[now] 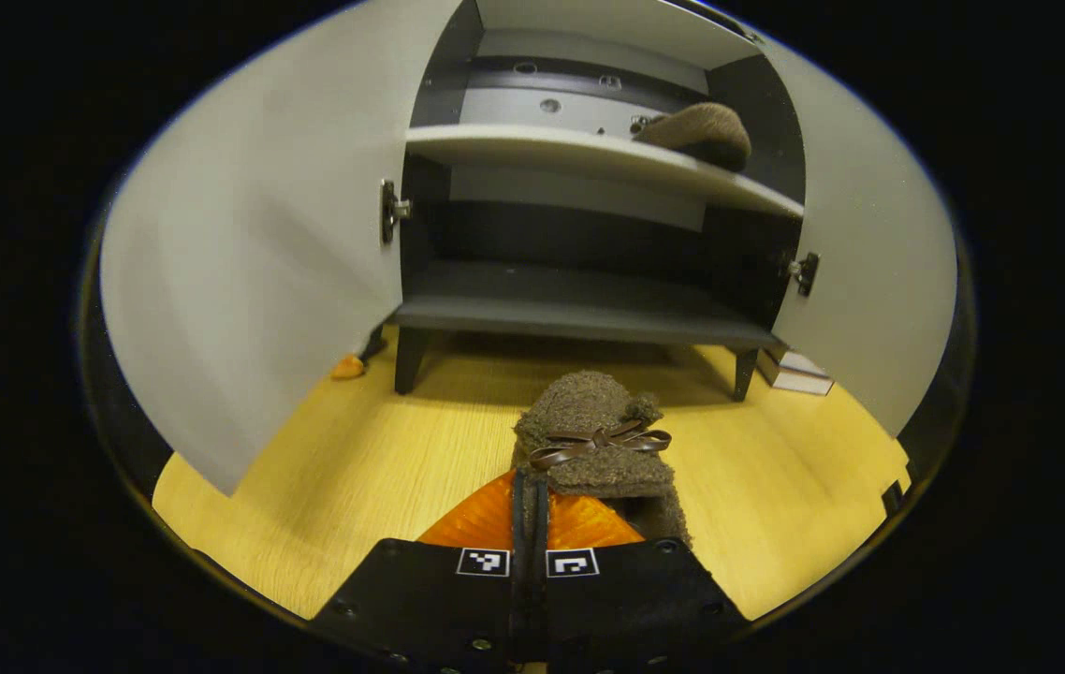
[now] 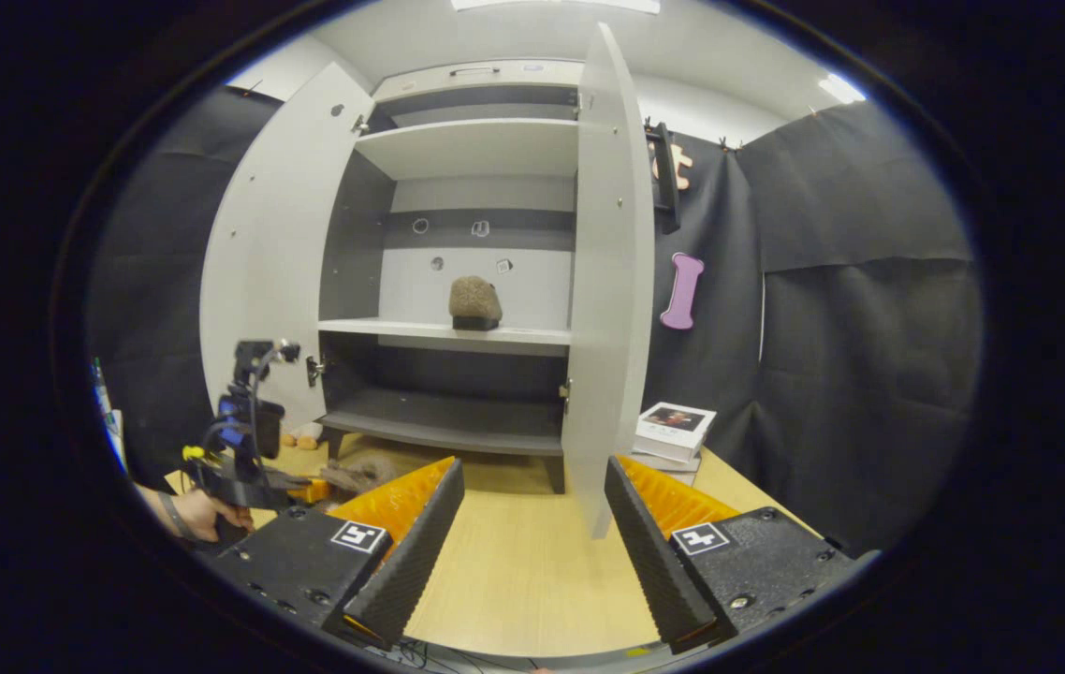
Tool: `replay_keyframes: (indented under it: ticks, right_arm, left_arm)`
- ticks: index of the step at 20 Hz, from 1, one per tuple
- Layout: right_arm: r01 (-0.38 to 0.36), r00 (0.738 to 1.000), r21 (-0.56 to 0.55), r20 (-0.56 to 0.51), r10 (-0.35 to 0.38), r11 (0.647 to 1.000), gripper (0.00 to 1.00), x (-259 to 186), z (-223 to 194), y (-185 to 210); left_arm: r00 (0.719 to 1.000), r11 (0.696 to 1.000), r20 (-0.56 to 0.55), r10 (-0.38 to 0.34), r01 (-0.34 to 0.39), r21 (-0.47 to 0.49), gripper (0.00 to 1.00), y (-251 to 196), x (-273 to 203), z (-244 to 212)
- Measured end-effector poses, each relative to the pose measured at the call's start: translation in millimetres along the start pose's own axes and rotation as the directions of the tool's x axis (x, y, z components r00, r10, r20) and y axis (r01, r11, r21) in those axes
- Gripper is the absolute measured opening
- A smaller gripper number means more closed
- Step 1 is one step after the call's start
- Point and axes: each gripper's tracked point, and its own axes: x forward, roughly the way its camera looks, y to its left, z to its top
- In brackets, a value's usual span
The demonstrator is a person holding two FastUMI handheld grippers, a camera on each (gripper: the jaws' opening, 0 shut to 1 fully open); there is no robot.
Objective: Grab one shoe with the right hand and put it into the shoe cabinet, grab the other shoe with the left hand and put it into the shoe cabinet; then close the right door with the right hand and the left door with the left hand.
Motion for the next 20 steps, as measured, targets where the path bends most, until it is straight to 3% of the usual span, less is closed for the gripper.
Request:
replay_keyframes:
  ticks: [4,6,8,9,14,20]
  right_arm:
    - [-0.025,1.000,0.014,-0.010,0.026,1.000,0.96,1.7,-3.1,3.8]
    - [-0.034,0.999,0.016,-0.009,0.034,0.999,0.96,0.5,-3.1,6.0]
    - [-0.044,0.999,0.019,-0.018,0.045,0.999,0.99,-1.1,-6.4,7.3]
    - [-0.048,0.999,0.023,-0.021,0.049,0.999,0.96,-3.0,-7.4,7.7]
    - [-0.040,0.999,0.043,-0.025,0.041,0.998,0.99,-11.8,-6.7,3.0]
    - [0.005,0.999,0.061,-0.043,-0.002,0.998,0.96,-16.2,-10.5,-12.5]
  left_arm:
    - [0.990,0.998,0.140,-0.030,0.038,-0.055,0.00,-34.1,-42.5,93.1]
    - [0.972,0.997,0.235,-0.026,0.042,-0.061,0.00,-43.3,-52.1,151.5]
    - [0.948,1.000,0.317,-0.008,0.016,-0.020,0.00,-47.1,-46.2,210.0]
    - [0.944,1.000,0.331,0.000,0.001,-0.004,0.00,-47.7,-38.5,235.3]
    - [0.965,0.997,0.263,0.020,0.001,-0.080,0.00,-41.3,27.7,324.2]
    - [0.992,0.993,0.097,0.086,-0.077,-0.090,0.00,-24.8,128.2,353.2]
